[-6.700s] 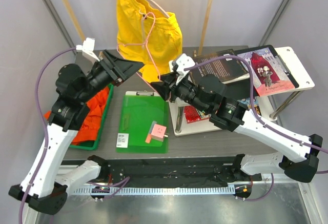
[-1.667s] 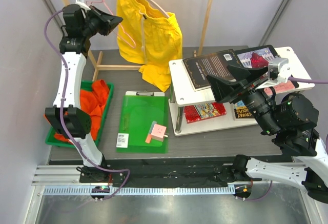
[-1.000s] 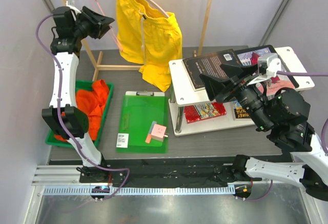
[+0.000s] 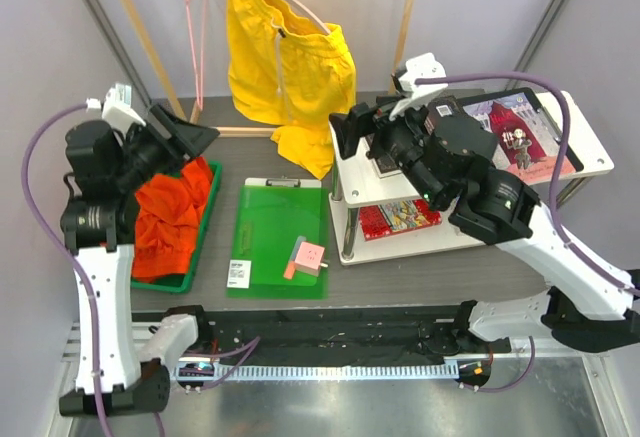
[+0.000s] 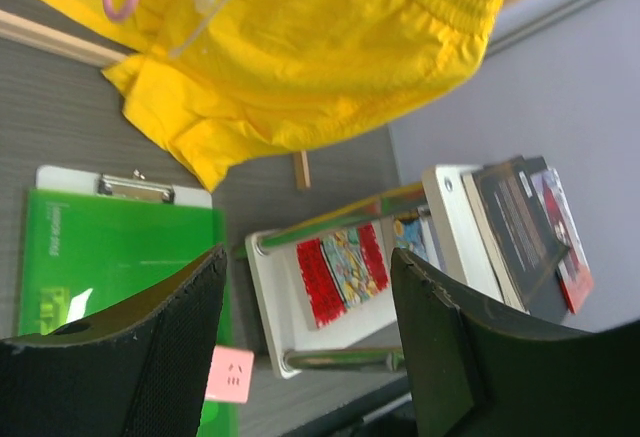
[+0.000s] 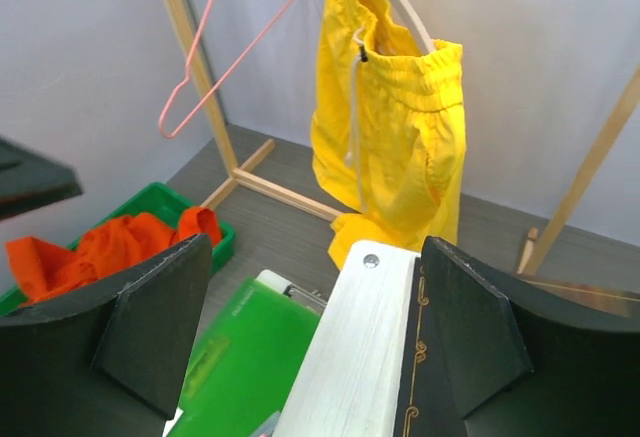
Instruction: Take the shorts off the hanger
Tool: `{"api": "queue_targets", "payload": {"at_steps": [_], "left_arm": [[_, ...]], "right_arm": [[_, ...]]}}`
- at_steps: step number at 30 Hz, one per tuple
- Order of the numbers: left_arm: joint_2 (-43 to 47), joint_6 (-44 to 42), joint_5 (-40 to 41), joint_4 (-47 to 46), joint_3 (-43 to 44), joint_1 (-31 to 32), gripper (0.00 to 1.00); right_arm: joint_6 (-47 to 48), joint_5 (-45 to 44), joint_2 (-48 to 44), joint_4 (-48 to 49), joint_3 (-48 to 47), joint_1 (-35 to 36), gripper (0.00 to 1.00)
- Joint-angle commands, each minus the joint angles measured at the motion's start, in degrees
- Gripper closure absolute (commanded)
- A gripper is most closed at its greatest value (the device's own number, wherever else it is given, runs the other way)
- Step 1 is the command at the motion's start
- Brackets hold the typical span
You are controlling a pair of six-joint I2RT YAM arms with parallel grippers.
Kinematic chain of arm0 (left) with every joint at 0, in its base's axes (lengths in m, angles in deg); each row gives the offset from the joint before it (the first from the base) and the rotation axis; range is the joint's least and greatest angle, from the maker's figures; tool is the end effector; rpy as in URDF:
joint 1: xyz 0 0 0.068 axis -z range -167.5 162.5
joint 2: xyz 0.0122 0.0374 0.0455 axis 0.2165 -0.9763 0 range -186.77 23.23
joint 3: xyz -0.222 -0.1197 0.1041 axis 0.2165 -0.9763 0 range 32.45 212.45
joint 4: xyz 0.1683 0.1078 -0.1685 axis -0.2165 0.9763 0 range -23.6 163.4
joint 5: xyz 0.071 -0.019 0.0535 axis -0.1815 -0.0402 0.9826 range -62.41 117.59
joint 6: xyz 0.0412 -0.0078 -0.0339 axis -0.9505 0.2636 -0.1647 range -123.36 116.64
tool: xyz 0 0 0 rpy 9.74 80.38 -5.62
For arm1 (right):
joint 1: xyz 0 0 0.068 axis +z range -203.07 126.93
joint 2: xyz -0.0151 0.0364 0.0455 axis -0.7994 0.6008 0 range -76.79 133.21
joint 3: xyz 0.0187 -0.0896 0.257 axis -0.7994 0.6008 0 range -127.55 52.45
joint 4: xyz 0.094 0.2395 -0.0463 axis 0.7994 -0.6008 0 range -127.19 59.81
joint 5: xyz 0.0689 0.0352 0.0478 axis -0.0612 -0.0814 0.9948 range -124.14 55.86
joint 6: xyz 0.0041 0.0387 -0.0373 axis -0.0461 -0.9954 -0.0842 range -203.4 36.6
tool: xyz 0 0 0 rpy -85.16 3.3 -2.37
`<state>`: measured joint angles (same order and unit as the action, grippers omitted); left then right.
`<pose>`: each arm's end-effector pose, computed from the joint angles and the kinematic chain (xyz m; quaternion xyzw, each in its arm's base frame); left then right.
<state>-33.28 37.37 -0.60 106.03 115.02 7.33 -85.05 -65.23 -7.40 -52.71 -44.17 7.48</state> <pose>0.1713 -0.0015 0.4704 -0.1585 0.7605 -0.3654 0.5128 0.1249 0.1839 0.5346 -0.1493 0.6653 0.2106 0.7006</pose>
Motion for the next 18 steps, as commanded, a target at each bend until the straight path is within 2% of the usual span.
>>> {"api": "queue_targets", "payload": {"at_steps": [1, 5, 10, 12, 18], "left_arm": [[6.05, 4.53, -7.4, -5.88, -7.92, -0.02, 0.34], [9.4, 5.41, -9.6, -6.5, -12.59, 0.25, 0.34], [11.16, 4.63, -11.28, -6.85, -18.12, 1.3, 0.33], [11.25, 4.27, -11.36, -7.38, -19.63, 1.91, 0.33], [10.81, 3.74, -12.24, -10.37, -25.78, 7.45, 0.33]], "right_arm": [[4.63, -5.56, 5.49, -0.15, -7.87, -1.22, 0.09], [5.96, -4.59, 11.11, -0.41, -13.76, -4.3, 0.09], [2.27, 1.98, 19.1, -4.27, -23.69, -12.98, 0.09], [2.44, 2.88, 21.57, -4.63, -27.2, -14.32, 0.09], [-1.07, 9.02, 29.4, -6.92, -32.05, -21.7, 0.08]]}}
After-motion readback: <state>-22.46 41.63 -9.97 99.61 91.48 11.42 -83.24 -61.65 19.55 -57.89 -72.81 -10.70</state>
